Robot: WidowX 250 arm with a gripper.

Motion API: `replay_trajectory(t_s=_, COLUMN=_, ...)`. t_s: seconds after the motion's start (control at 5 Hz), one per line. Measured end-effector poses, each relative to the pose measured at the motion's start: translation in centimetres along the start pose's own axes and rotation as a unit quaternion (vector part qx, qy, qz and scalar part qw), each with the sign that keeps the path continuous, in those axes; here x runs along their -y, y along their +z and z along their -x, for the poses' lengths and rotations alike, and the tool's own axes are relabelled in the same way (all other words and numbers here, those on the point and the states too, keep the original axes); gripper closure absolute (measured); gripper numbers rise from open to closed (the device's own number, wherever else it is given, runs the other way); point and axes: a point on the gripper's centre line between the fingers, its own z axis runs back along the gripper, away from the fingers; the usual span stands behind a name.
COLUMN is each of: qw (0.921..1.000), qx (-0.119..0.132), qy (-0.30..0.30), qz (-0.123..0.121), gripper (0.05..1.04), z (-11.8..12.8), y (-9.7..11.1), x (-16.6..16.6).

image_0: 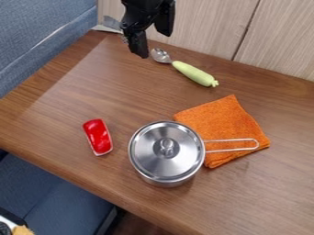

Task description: Move the orange cloth to the left side of the table

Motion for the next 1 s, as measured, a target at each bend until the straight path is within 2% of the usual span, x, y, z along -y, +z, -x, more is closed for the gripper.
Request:
replay_trajectory(t_s=0.2, qw=0.9998, qx=-0.006, qy=0.000, qz=-0.018, gripper=0.083, z=0.3, y=-1.1, x=-0.4)
replay_trajectory(t_s=0.4, qw=0.9980, qx=-0.021, qy=-0.038, qz=-0.045, gripper=0.083, z=3.8, y=-2.2, x=-0.1)
replay_trajectory(t_s=0.8, qw=0.9932, qx=-0.056, qy=-0.099, qz=-0.027, gripper=0.083, z=9.4, y=-2.5, x=0.2)
replay_trajectory(t_s=1.0, qw=0.9870, qx=-0.065, qy=-0.145, qz=-0.026, gripper=0.083, z=12.2, y=-3.0, x=0.0)
